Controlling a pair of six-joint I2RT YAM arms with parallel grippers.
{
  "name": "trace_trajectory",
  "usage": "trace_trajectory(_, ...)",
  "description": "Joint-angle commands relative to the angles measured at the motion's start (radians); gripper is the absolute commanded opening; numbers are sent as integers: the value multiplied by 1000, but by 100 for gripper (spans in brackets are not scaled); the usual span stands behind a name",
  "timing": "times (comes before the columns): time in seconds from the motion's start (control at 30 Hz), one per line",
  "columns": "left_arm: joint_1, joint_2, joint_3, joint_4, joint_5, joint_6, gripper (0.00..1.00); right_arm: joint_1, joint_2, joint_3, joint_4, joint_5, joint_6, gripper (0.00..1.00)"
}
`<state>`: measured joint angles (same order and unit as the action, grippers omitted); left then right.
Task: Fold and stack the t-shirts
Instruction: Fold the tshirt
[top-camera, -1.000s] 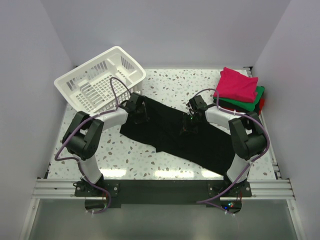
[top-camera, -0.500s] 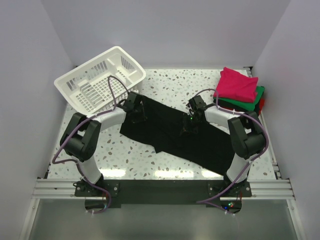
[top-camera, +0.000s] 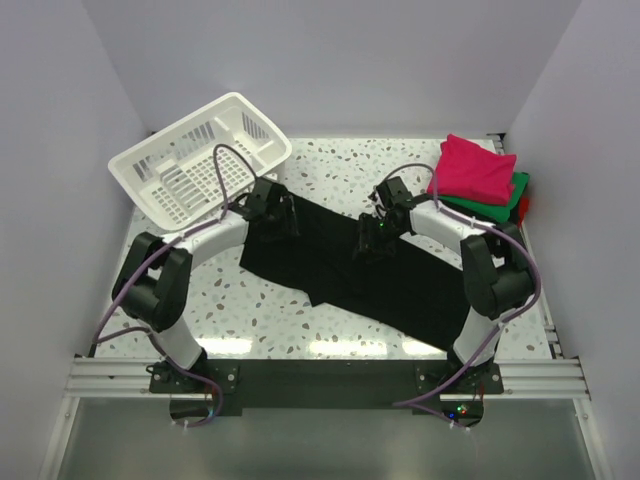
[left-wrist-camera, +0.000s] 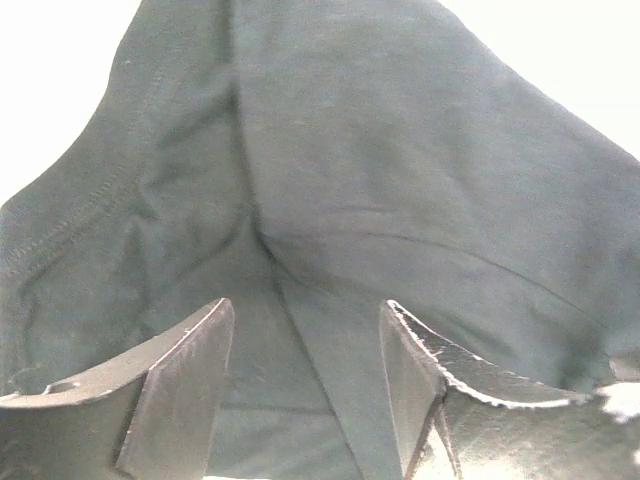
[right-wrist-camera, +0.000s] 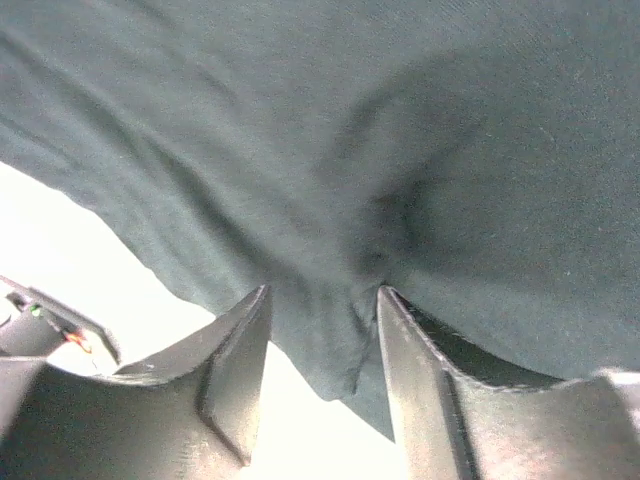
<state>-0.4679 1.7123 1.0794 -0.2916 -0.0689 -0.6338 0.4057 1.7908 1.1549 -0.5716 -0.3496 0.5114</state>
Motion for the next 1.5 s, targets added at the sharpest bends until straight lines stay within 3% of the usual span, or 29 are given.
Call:
trace_trajectory(0.0, -41, -82, 65, -52, -9, -6, 66, 1, -85, 80, -112, 33, -79, 53)
trace_trajectory(0.13, -66, -60, 50, -41, 104, -46, 68, -31, -139, 60, -166, 89, -120, 58)
trace_trajectory(0.33, -69, 65, 63, -18, 204, -55, 70, -237, -202, -78, -160, 115, -152, 59)
trace_trajectory(0.53, -69, 233, 132, -6, 215, -14, 71, -304, -157, -147, -152, 173, -203, 59)
trace_trajectory(0.9, -49, 541, 463, -119, 231, 112, 72, -344, -61, -185, -189, 225, -171, 59)
trace_trajectory(1.17, 44, 805, 856, -244, 261, 152, 72, -343, -25, -144, -235, 205, -108, 59)
trace_trajectory(1.3, 69, 879, 1011, -209, 311, 201, 72, -326, -19, -126, -255, 176, -73, 59)
trace_trajectory(1.47, 69, 871, 1034, -115, 369, 249, 72, -304, -42, -66, -309, 184, -60, 59)
